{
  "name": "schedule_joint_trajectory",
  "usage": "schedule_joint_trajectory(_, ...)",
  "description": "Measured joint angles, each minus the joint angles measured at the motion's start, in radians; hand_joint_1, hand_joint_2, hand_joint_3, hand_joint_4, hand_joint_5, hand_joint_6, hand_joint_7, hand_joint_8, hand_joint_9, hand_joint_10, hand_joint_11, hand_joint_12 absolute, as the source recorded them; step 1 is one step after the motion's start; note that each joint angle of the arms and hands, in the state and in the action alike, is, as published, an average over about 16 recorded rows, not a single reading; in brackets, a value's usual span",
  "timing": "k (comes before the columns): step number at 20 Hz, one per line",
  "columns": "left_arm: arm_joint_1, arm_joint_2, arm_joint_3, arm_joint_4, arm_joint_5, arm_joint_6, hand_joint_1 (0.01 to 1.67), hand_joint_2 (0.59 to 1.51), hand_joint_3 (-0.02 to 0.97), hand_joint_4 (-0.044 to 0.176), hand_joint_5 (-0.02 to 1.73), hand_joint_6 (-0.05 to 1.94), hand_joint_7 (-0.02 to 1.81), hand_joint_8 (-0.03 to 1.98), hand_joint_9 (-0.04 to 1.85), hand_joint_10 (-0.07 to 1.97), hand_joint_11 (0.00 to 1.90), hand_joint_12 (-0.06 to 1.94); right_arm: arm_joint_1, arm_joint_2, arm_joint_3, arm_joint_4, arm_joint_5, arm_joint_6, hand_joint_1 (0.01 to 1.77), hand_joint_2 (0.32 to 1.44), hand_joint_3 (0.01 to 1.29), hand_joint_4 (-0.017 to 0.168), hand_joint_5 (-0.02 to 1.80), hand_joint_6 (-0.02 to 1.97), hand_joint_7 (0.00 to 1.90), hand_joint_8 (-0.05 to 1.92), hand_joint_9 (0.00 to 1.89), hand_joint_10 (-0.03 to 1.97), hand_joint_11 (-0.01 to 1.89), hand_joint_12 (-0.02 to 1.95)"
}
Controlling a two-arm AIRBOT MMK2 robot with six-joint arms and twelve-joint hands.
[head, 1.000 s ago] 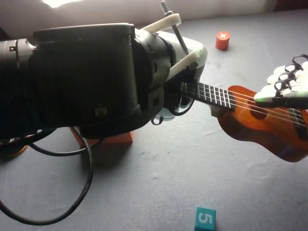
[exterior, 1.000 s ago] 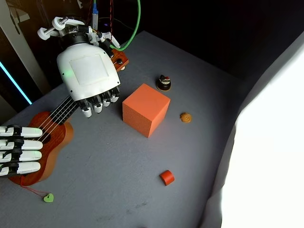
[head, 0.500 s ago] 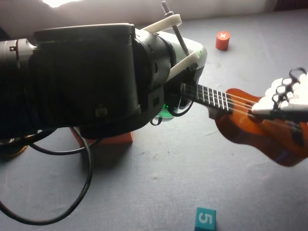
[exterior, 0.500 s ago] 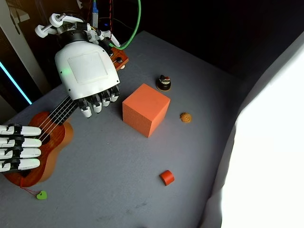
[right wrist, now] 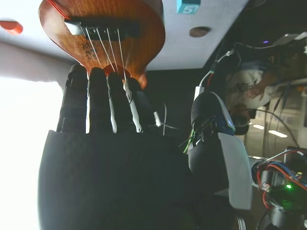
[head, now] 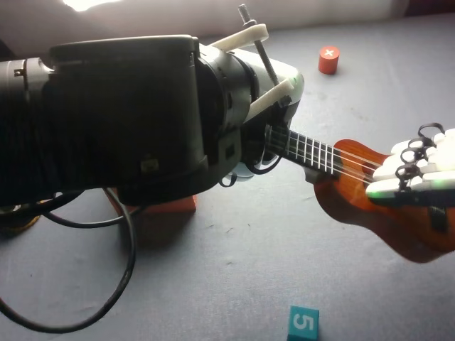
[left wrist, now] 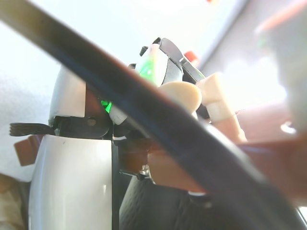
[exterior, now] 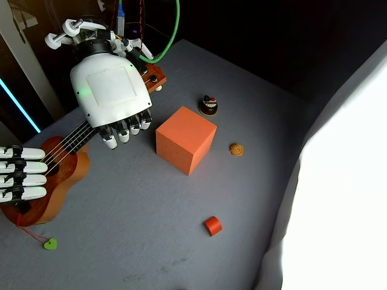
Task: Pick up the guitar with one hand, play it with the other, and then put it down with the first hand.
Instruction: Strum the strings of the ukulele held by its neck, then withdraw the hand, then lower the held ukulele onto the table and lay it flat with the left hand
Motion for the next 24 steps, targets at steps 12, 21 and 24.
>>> schedule_joint_trajectory(12, -0.006, 0.0, 0.003, 0.045, 0.012, -0.032, 1.47, 1.088, -0.016, 0.007, 1.28, 1.87, 1.33, 1.98, 1.42, 1.94, 1.46, 1.91, 0.074, 0.001, -0.005, 0.16, -0.074, -0.223, 0.05, 1.29, 0.02, 0.0, 0.02, 0.0, 0.03, -0.01, 0.02, 0.01, 0.02, 0.0)
schedule_joint_trajectory(21, 0.026, 0.017, -0.017, 0.138, 0.066, -0.132, 1.47, 1.087, -0.016, 0.006, 1.27, 1.89, 1.33, 1.98, 1.42, 1.94, 1.46, 1.91, 0.099, 0.002, 0.002, 0.827, -0.183, -0.858, 0.04, 1.29, 0.02, 0.002, 0.02, 0.0, 0.03, -0.01, 0.02, 0.01, 0.02, 0.0)
schedule_joint_trajectory(24, 0.05, 0.024, -0.029, 0.175, 0.086, -0.175, 1.47, 1.087, -0.016, 0.005, 1.27, 1.89, 1.33, 1.98, 1.42, 1.94, 1.46, 1.91, 0.099, 0.002, 0.005, 1.051, -0.207, -1.06, 0.04, 1.29, 0.02, 0.001, 0.02, 0.0, 0.03, -0.01, 0.02, 0.01, 0.02, 0.0)
